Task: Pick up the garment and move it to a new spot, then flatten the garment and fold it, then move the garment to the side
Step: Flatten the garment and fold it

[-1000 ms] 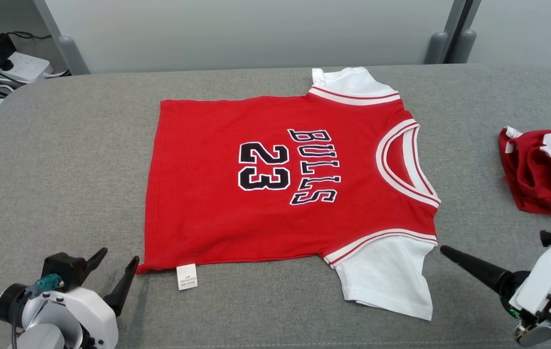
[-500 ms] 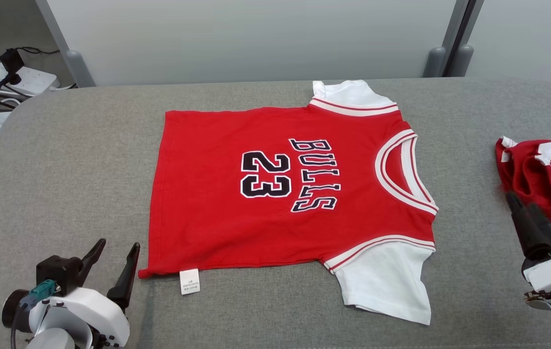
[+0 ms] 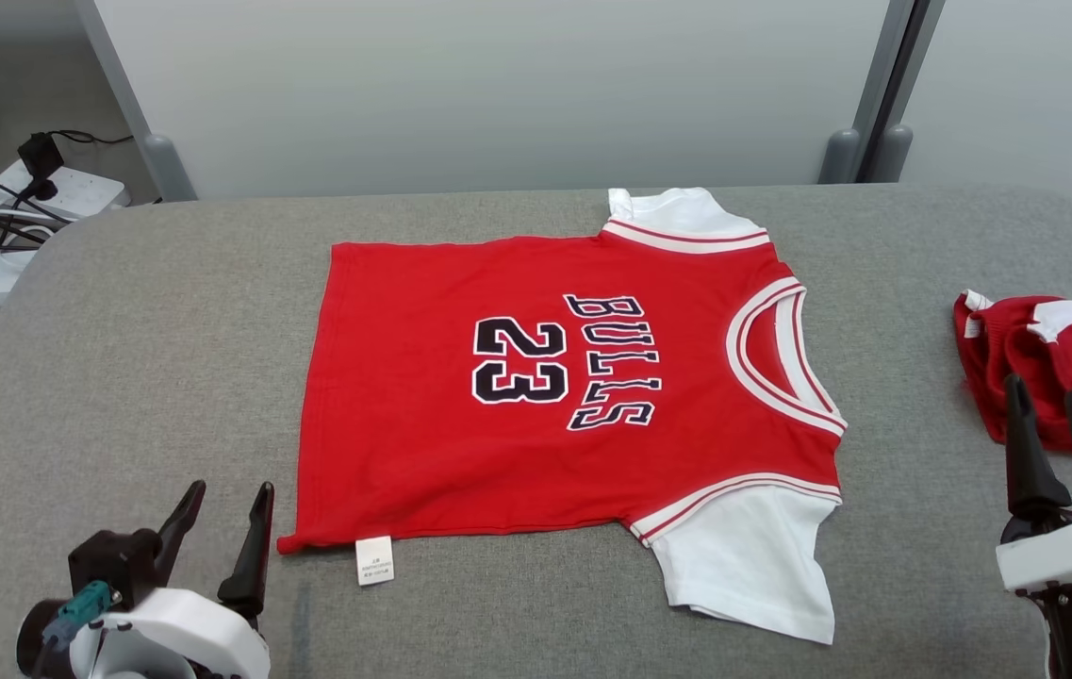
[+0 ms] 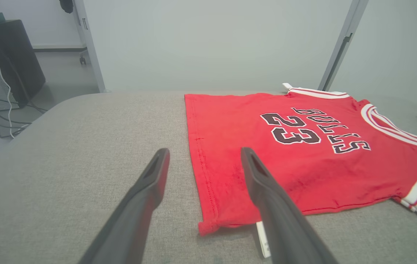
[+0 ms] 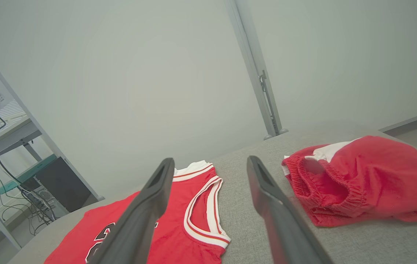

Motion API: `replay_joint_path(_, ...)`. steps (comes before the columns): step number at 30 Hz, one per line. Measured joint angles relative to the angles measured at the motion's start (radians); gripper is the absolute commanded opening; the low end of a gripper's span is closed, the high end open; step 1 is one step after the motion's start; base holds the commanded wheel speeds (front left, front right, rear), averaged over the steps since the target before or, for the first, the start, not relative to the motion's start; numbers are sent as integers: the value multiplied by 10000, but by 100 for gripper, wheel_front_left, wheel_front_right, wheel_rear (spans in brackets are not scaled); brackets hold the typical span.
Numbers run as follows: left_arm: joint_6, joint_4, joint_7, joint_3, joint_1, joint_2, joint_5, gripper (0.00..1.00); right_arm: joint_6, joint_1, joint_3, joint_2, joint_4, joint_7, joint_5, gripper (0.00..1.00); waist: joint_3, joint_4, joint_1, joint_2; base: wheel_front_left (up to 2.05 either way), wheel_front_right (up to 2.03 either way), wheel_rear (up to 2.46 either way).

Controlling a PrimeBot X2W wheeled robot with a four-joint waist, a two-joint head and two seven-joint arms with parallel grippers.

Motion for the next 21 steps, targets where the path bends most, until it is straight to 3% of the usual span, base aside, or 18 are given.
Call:
replay_joint_path(12, 33, -669, 0, 1515, 1081, -1024, 1127, 100, 0, 849, -245, 654, 151, -593, -1787, 100, -353, 29, 0, 0, 0, 0, 0)
replay_joint_path(21, 29, -1206, 0, 2374, 1616, -1580, 1981, 100, 0, 1611, -345, 1143, -604, -594, -3599, 100, -500, 0, 0, 0, 0, 0, 0)
